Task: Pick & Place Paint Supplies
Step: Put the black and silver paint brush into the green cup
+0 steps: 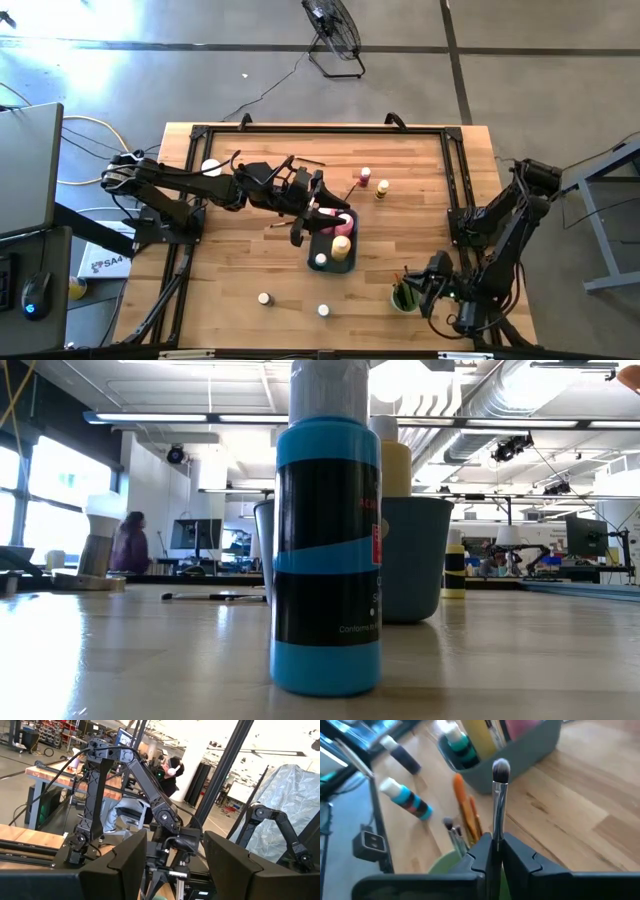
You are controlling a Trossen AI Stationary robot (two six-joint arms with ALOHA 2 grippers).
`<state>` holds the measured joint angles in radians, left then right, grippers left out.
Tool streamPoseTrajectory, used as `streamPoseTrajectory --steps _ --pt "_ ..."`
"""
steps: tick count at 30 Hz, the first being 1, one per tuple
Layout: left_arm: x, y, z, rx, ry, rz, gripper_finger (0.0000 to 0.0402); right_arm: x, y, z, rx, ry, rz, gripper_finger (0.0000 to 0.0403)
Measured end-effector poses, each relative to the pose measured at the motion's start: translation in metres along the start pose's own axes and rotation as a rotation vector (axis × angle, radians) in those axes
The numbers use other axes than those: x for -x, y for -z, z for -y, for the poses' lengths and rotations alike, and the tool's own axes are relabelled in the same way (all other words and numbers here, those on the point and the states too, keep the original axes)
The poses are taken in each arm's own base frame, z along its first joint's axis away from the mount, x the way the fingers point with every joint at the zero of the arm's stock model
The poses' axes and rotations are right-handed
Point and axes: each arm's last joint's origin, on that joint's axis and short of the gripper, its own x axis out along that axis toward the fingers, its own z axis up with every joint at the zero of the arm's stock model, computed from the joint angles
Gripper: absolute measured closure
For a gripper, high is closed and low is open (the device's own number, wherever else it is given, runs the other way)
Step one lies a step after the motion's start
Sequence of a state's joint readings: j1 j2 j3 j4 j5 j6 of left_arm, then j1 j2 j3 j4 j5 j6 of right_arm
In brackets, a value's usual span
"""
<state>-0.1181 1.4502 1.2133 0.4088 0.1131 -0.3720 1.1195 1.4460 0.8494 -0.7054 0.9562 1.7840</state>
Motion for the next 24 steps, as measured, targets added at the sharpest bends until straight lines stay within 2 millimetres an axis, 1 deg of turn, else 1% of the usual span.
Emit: streamPoseTrajectory --steps 3,8,14,18,21,24 --pt "0.000 0.000 0.000 0.000 0.000 0.000 0.0208 -0.005 -0.002 0.000 -0.016 0.026 -0.037 0.0370" --pt "0.000 0.000 0.000 0.000 0.000 0.000 0.0208 -0.007 -0.004 -0.002 0.045 0.017 -0.027 0.0359" --pt "0.000 0.000 0.000 0.000 0.007 -0.003 0.0208 -0.007 -0.004 -0.003 0.047 0.010 -0.009 0.0308" --pt "0.000 0.000 0.000 0.000 0.008 -0.003 0.0208 -0.006 -0.004 -0.003 0.040 0.014 -0.049 0.0280" --pt "0.000 0.000 0.000 0.000 0.008 -0.003 0.0208 -0.004 -0.007 -0.003 0.025 0.008 -0.083 0.0276" --pt "0.000 0.000 0.000 0.000 0.007 -0.003 0.0208 0.001 -0.013 -0.003 0.028 -0.012 -0.088 0.0279"
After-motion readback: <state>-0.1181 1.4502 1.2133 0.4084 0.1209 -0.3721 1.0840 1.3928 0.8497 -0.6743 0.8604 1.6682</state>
